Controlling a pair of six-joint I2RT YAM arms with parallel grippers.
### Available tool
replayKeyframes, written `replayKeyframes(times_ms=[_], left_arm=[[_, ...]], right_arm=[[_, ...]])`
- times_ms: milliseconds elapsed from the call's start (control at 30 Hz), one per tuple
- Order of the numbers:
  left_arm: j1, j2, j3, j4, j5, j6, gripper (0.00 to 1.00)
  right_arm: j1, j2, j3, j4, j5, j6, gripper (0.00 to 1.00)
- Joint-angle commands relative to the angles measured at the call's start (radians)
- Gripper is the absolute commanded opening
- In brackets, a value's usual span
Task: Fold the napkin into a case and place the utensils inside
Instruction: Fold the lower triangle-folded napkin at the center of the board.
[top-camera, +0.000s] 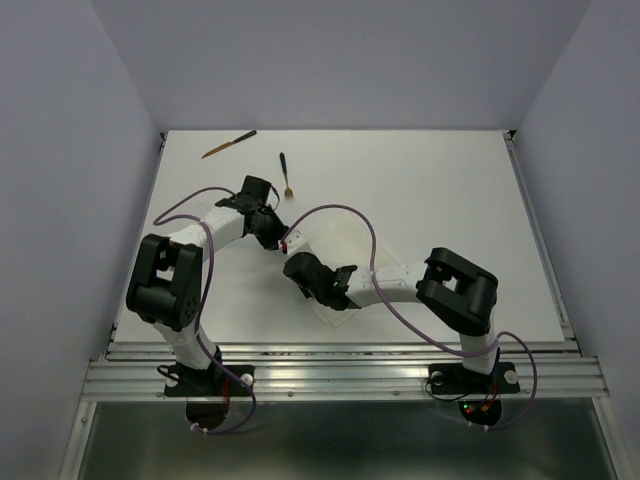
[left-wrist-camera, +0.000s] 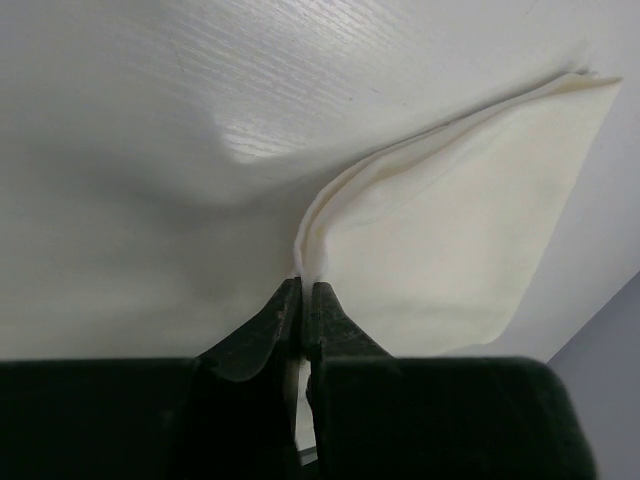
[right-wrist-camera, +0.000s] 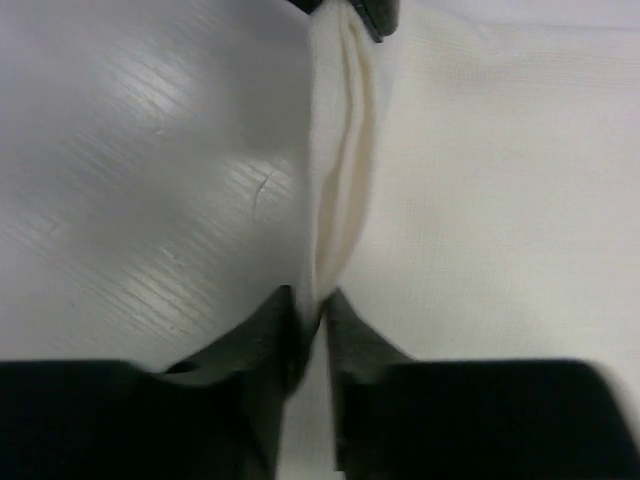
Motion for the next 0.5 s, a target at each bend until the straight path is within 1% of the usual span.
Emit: replayKeyframes(times_ms=[0, 67, 200, 267, 300, 333, 367, 433, 467], left_arm=[[-0.005, -0.066, -0.014, -0.012, -0.012, -0.005, 0.00], [-0.005, -0.069, -0.017, -0.010, -0.012, -0.002, 0.00], [-0.005, -0.089, -0.023, -0.001, -0.018, 0.010, 0.00], [-0.003, -0.093, -0.020, 0.001, -0.018, 0.022, 0.06], [-0.003, -0.091, -0.016, -0.002, -0.016, 0.039, 0.10], [-0.002, -0.089, -0.008, -0.007, -0.018, 0.047, 0.16], [-0.003, -0.088, -0.005, -0.013, -0.021, 0.055, 0.21], [-0.002, -0.092, -0.002, -0.016, -0.027, 0.070, 0.38], [0.001, -0.097, -0.003, -0.015, -0.027, 0.075, 0.49]], right_arm=[[0.002, 0.016, 0.043, 0.000, 0.089, -0.003, 0.17], [0.002, 0.013, 0.043, 0.000, 0.086, -0.011, 0.02], [0.002, -0.021, 0.025, 0.023, 0.057, -0.037, 0.01], [0.002, -0.044, 0.008, 0.035, 0.013, -0.048, 0.01], [0.002, -0.065, 0.004, 0.035, -0.037, -0.046, 0.01], [-0.008, -0.079, 0.002, 0.037, -0.073, -0.043, 0.01], [-0.027, -0.105, -0.007, 0.037, -0.146, -0.027, 0.01], [-0.048, -0.130, -0.015, 0.035, -0.223, -0.007, 0.01], [-0.073, -0.141, -0.019, 0.035, -0.287, 0.016, 0.01]])
